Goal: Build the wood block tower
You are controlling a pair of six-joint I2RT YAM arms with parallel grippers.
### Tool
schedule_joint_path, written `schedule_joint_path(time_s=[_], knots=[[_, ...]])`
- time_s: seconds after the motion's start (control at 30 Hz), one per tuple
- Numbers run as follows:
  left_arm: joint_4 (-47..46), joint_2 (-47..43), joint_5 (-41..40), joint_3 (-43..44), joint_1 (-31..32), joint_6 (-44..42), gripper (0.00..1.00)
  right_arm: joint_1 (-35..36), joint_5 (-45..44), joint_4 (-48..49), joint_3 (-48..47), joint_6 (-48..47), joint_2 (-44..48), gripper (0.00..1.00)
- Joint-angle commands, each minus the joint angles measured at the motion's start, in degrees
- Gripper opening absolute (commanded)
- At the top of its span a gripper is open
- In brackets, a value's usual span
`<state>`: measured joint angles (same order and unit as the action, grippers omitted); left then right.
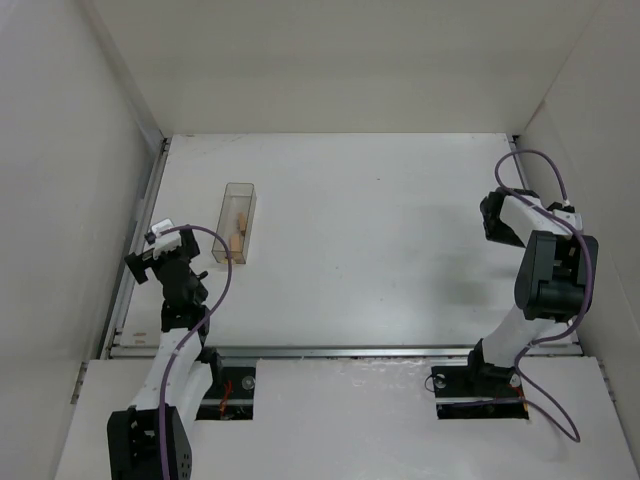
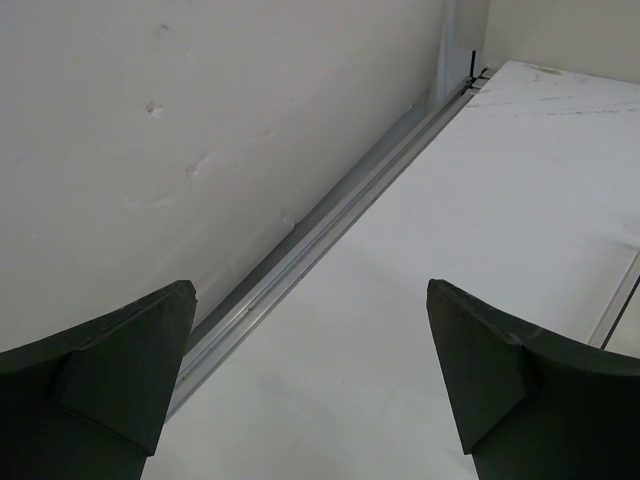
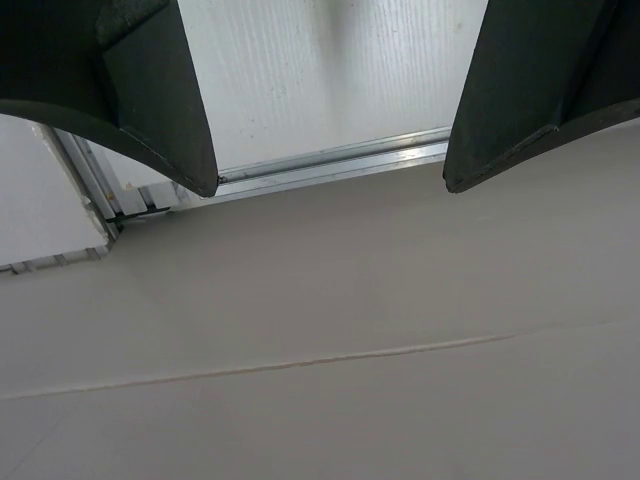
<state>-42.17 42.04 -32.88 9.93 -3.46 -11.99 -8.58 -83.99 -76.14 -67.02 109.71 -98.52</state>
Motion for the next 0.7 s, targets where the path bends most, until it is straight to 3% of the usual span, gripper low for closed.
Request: schedule_joint_path(time_s=[0.0,0.07,0.13,0.2,0.23,0.27,0.3,0.33,0.37,0.4,0.43,0.47,0.53,0.57,0.6,0.67], knots=[[-2.6,-1.0,-0.5,-0.1,0.2,-0.4,1.0,-0.3,-0.7,-3.2,-1.8,0.0,0.0,1.0],[-2.6,-1.0,-0.5,-0.1,0.2,-0.4,1.0,0.2,-0.7,-3.2,-2.8,-1.7,0.0,1.0],[-2.6,-1.0,-0.5,-0.1,0.2,-0.4,1.0,2.2,-2.7,-3.2,-6.4,-12.1,-1.7,1.0],[-1.6,-1.0,1.4,-0.1,0.2,-2.5,1.0,6.8,-3.2,-3.2,-16.7,-22.3,-5.7,1.0],[1.8,-1.0,9.2,4.3,0.2,-4.1,1.0,8.6,-5.5,-3.2,-20.0,-31.1,-7.0,1.0],[6.7,-1.0,14.6,7.7,0.2,-9.1,1.0,10.6,-6.1,-3.2,-23.1,-34.1,-8.1,1.0],[17.7,-1.0,20.8,11.5,0.2,-12.2,1.0,14.7,-5.2,-3.2,-30.1,-36.7,-9.0,1.0],[22.0,0.6,26.1,19.0,0.2,-14.5,1.0,16.8,-3.7,-3.2,-34.3,-39.2,-11.1,1.0],[25.6,1.7,32.6,22.7,0.7,-15.3,1.0,18.8,1.5,-1.1,-38.8,-47.8,-12.6,1.0],[29.5,3.1,33.7,26.2,0.7,-15.3,1.0,22.5,6.0,3.5,-47.0,-57.0,-14.1,1.0],[30.8,4.8,33.7,29.8,0.7,-12.6,1.0,24.0,13.6,11.3,-49.1,-70.3,-15.1,1.0],[32.2,9.1,32.6,37.3,0.7,-11.3,1.0,25.2,38.9,18.2,-50.0,-90.0,-15.1,1.0],[39.9,14.2,30.9,45.7,0.7,-9.2,1.0,26.9,57.7,30.9,-47.8,-92.5,-12.2,1.0],[43.5,19.5,30.3,53.9,0.7,-8.2,1.0,26.9,65.1,36.1,-44.8,-91.1,-7.6,1.0],[47.7,22.2,31.3,57.7,1.3,-9.0,1.0,26.9,78.7,47.9,-41.1,-89.0,-5.2,1.0],[65.0,28.2,35.7,65.4,1.3,-13.4,1.0,26.9,89.2,58.3,-31.2,-88.4,-0.2,1.0]])
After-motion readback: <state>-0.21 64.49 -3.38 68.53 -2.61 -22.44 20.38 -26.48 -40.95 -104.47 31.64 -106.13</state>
